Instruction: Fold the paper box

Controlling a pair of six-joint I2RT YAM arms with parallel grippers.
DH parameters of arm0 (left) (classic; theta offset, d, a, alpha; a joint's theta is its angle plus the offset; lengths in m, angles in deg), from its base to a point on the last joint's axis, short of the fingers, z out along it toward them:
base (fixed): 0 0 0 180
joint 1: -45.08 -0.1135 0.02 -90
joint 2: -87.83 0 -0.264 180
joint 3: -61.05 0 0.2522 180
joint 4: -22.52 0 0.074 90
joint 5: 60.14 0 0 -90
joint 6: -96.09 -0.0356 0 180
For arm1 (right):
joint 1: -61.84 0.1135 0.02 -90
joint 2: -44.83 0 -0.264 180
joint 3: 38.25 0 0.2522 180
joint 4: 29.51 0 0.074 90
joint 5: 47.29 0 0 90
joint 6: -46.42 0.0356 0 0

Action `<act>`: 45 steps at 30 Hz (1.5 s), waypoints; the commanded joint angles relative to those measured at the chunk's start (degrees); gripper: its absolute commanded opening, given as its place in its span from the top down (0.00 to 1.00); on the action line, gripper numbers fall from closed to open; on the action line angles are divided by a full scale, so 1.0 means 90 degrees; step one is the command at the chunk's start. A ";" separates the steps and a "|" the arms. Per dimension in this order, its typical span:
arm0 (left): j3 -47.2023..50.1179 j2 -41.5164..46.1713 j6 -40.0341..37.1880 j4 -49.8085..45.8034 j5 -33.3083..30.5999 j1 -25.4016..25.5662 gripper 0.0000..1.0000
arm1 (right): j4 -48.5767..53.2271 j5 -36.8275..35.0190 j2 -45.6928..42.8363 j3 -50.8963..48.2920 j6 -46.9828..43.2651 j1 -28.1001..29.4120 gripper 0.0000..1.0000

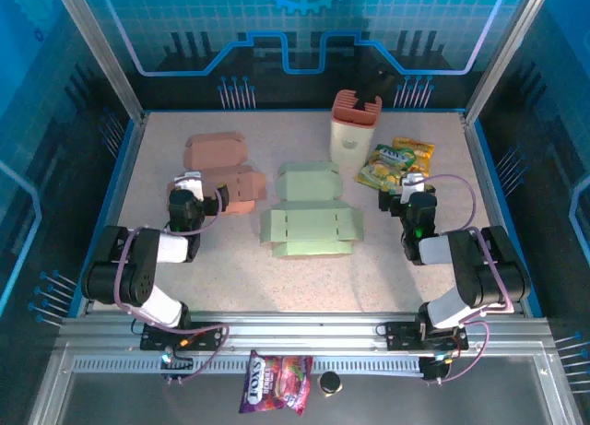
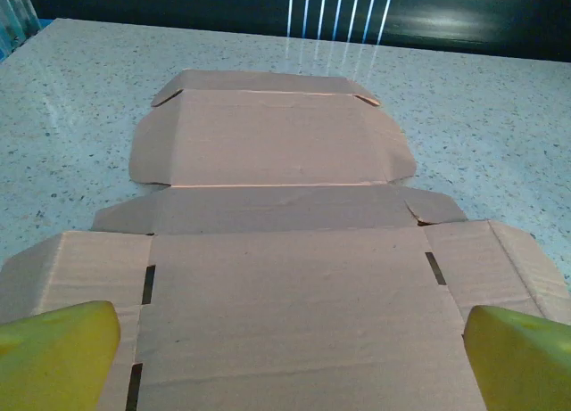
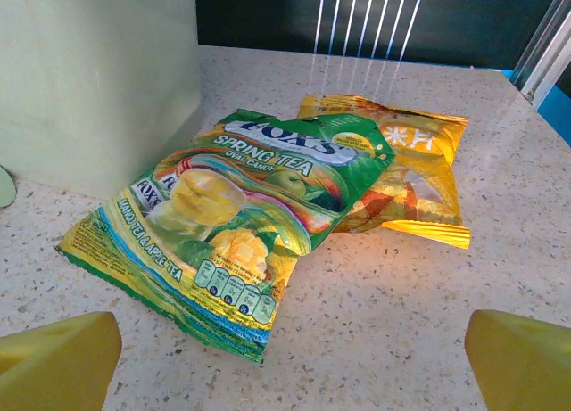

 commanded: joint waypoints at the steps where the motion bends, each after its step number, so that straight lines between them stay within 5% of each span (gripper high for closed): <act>1: -0.0043 -0.0042 -0.0114 0.0079 0.0147 0.0032 0.01 | -0.0104 -0.0033 0.0056 0.0096 -0.0037 0.0029 0.00; 33: 0.0039 -0.0022 -0.0104 0.0212 0.0114 0.0033 0.01 | -0.0221 -0.0054 0.0046 0.0039 -0.0032 0.0040 0.00; 39: 0.0404 0.0959 -0.0671 0.0224 -0.1267 0.0798 0.01 | -0.2562 -0.0667 0.0055 -0.1026 -0.0839 0.0769 0.00; 40: 0.0344 0.1306 -0.0813 -0.0151 -0.1377 0.0957 0.01 | -0.2935 -0.1629 -0.0014 -0.1130 -0.1012 0.1110 0.00; 41: 0.0259 0.1593 -0.0861 -0.0462 -0.1510 0.1076 0.01 | -0.3033 -0.2327 -0.0163 -0.1134 -0.1188 0.1357 0.00; 45: -0.0249 0.2700 -0.0273 -0.1510 -0.2506 0.1485 0.01 | -0.2204 -0.2818 -0.1423 -0.0672 -0.2274 0.1966 0.00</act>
